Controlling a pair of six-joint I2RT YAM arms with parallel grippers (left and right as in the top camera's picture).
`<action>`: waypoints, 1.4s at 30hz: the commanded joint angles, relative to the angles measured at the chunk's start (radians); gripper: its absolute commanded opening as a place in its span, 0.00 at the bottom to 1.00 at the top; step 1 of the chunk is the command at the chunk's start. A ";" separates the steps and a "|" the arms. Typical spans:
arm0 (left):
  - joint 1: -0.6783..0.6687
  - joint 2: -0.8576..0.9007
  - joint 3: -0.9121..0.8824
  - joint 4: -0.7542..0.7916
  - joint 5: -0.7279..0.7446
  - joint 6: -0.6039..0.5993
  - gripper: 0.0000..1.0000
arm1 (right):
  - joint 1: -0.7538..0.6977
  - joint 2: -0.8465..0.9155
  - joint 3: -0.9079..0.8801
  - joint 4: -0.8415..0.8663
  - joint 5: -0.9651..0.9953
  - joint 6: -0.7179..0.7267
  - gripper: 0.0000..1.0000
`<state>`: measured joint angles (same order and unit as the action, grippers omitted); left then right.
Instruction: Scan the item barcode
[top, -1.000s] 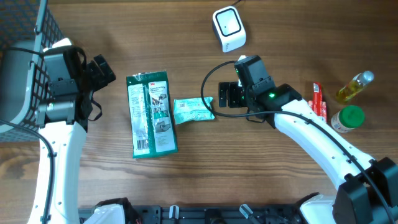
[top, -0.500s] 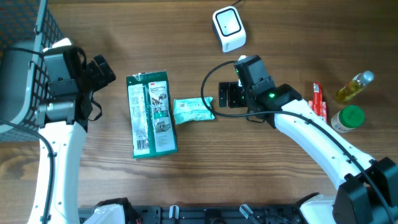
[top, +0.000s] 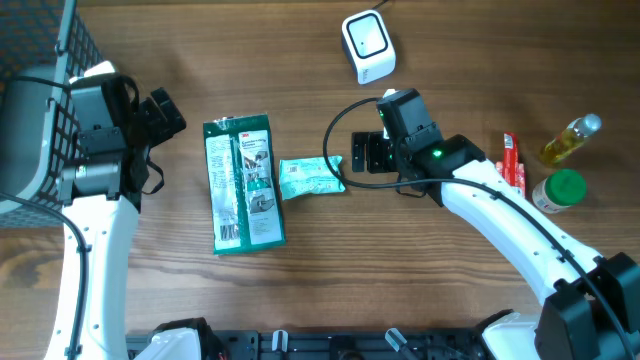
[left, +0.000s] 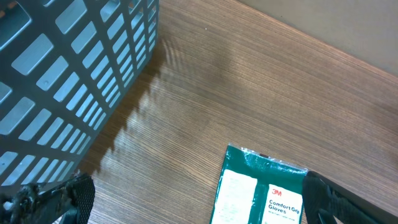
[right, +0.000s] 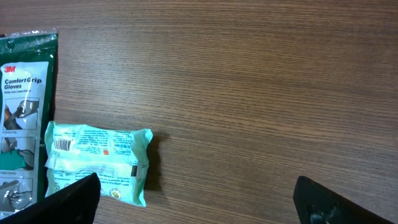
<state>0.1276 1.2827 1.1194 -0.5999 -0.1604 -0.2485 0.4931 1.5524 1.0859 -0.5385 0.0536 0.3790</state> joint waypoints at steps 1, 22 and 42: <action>0.006 0.000 0.008 0.004 -0.009 0.009 1.00 | 0.001 0.013 0.000 0.006 0.021 -0.012 1.00; 0.006 0.000 0.007 0.004 -0.009 0.009 1.00 | 0.001 0.013 0.000 0.006 0.021 -0.012 1.00; 0.006 0.000 0.007 0.003 -0.009 0.009 1.00 | 0.001 0.013 0.000 -0.008 -0.136 -0.009 1.00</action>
<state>0.1276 1.2827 1.1194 -0.5999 -0.1604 -0.2485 0.4931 1.5520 1.0859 -0.5442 0.0074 0.3790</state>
